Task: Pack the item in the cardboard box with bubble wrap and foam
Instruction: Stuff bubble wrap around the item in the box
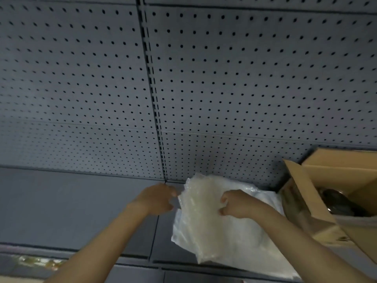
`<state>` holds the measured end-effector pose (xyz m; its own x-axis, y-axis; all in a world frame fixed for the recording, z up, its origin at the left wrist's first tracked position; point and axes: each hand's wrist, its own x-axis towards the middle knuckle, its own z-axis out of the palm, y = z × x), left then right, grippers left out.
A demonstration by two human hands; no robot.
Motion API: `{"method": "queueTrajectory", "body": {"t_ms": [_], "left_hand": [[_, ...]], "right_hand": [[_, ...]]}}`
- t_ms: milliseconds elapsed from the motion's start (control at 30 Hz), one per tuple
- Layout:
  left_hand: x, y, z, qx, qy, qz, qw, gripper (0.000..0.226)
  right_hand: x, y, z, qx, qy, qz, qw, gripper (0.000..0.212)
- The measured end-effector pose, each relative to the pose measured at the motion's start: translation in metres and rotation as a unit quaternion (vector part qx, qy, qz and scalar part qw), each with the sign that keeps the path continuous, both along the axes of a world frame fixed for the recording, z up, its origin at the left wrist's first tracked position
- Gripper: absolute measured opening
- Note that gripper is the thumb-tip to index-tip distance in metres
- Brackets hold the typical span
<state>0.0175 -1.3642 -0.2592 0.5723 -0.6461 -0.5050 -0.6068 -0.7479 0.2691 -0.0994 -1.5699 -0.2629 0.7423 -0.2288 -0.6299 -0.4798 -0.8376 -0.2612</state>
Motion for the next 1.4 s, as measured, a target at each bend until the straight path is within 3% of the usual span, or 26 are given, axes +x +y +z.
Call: {"method": "queueTrajectory", "body": {"t_ms": [200,400,600,700,800,867,967,1067,1167,1267,1333,1400], "left_hand": [[0.009,0.004,-0.023,-0.01,0.041,-0.015,0.999,0.041],[0.005,-0.003,-0.06,-0.007,0.087,-0.01,0.996,0.037],[-0.003,-0.004,-0.078,0.049,0.105,-0.048,0.992,0.046],[-0.002,0.003,-0.077,0.045,0.103,-0.039,0.993,0.044],[0.007,0.01,-0.058,0.018,0.095,-0.018,0.995,0.038],[0.014,0.013,-0.04,0.025,0.034,-0.025,0.999,0.042],[0.019,0.012,-0.007,0.001,-0.027,-0.02,0.999,0.05],[0.015,-0.003,0.027,-0.148,0.066,-0.002,0.987,0.05],[0.006,-0.027,0.055,-0.304,0.237,-0.036,0.922,0.041],[-0.007,-0.052,0.067,-0.357,0.294,-0.057,0.885,0.062],[-0.017,-0.069,0.071,-0.365,0.298,-0.044,0.881,0.079],[-0.027,-0.088,0.072,-0.375,0.298,-0.039,0.877,0.077]], "right_hand": [[0.008,0.009,-0.042,-0.005,0.032,-0.092,0.995,0.053],[0.016,0.021,-0.071,0.032,0.008,-0.188,0.982,0.054],[0.025,0.043,-0.091,-0.004,0.033,-0.254,0.967,0.078],[0.024,0.049,-0.085,0.072,0.014,-0.29,0.954,0.088],[0.019,0.048,-0.067,0.21,-0.027,-0.336,0.918,0.079],[0.013,0.046,-0.046,0.278,-0.068,-0.37,0.884,0.071],[0.007,0.04,-0.018,0.412,-0.135,-0.432,0.791,0.068],[-0.002,0.032,0.011,0.489,-0.193,-0.411,0.744,0.058],[-0.014,0.025,0.036,0.531,-0.248,-0.396,0.707,0.045],[-0.031,0.016,0.052,0.549,-0.285,-0.385,0.685,0.042],[-0.046,0.007,0.059,0.54,-0.309,-0.397,0.675,0.042],[-0.064,-0.004,0.068,0.525,-0.331,-0.399,0.675,0.042]]}}
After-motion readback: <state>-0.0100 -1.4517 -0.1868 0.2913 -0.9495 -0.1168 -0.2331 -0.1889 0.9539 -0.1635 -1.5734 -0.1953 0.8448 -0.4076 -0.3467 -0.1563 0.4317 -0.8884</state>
